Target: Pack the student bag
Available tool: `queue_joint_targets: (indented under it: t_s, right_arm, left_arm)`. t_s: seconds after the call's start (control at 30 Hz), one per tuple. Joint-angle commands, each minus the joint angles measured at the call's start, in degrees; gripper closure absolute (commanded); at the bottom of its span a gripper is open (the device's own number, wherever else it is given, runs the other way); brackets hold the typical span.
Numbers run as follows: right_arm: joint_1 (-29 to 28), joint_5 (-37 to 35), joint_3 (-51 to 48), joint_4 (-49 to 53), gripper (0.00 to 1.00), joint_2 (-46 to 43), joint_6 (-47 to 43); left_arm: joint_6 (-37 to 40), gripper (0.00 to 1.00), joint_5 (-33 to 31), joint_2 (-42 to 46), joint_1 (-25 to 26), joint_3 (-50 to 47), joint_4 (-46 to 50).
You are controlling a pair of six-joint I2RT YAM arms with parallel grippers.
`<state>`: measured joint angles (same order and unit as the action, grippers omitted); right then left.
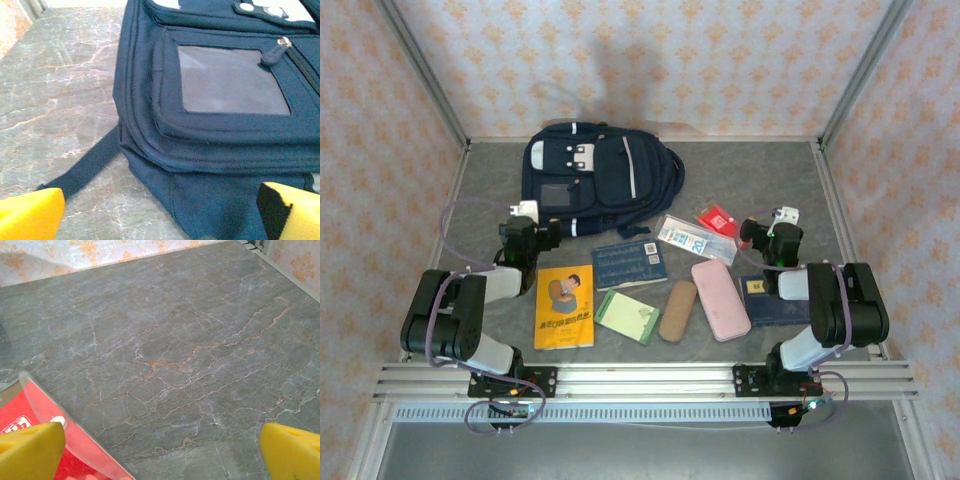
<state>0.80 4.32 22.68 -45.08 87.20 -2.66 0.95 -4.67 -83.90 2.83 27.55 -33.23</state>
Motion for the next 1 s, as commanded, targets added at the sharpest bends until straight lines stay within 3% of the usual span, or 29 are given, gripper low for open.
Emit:
queue_joint_targets:
  t_s: [0.0,0.1,0.2,0.3,0.4,0.47,0.57,0.63,0.7,0.73,0.83,0.97]
  right_arm:
    - [-0.73,1.96,7.47,14.96,0.01,-7.12,-1.38]
    - [-5.14,0.36,13.17,22.45,0.01,-12.78,-1.31]
    - [-13.53,-3.68,21.14,33.19,0.01,-17.95,0.77]
    - [-23.79,-3.63,27.82,42.53,0.01,-22.87,-0.23]
    - [-31.93,-3.70,31.32,49.08,0.01,-28.60,1.95]
    - [-36.03,-3.79,35.84,57.63,0.01,-30.92,3.47]
    - [-40.69,-5.55,45.97,72.86,0.01,-29.77,2.11]
    - [-41.14,-10.12,51.73,81.56,0.01,-28.47,5.82]
    - [-41.01,-18.81,56.73,93.48,0.01,-27.94,16.88]
    - [-40.23,-17.32,57.02,94.09,0.01,-28.53,15.89]
    - [-38.59,-6.02,53.26,89.61,0.03,-30.67,16.51]
    - [-38.59,-5.92,60.44,103.31,0.06,-21.65,21.25]
  left_arm:
    - [-2.00,0.00,-5.15,7.06,-0.37,4.00,8.55]
    - [-0.95,0.00,-6.41,14.70,0.21,5.51,12.38]
    - [0.21,0.00,-7.87,21.94,2.82,11.23,20.03]
    - [3.50,0.00,-2.30,25.75,6.69,20.72,32.75]
    - [-4.79,0.00,-0.34,28.28,9.23,29.58,45.62]
    - [-11.86,0.00,-2.85,28.23,10.31,36.23,55.82]
    - [-14.20,0.00,-7.18,25.67,12.90,46.15,68.57]
    - [-14.51,0.00,-9.02,22.64,12.92,51.25,75.07]
    - [-20.65,0.00,-16.51,19.29,12.82,54.33,81.05]
    - [-23.62,0.00,-18.13,17.86,12.63,53.78,80.66]
    - [-25.61,0.00,-10.53,12.26,10.51,52.92,77.67]
    - [-24.68,0.00,-0.91,1.78,9.77,58.45,79.24]
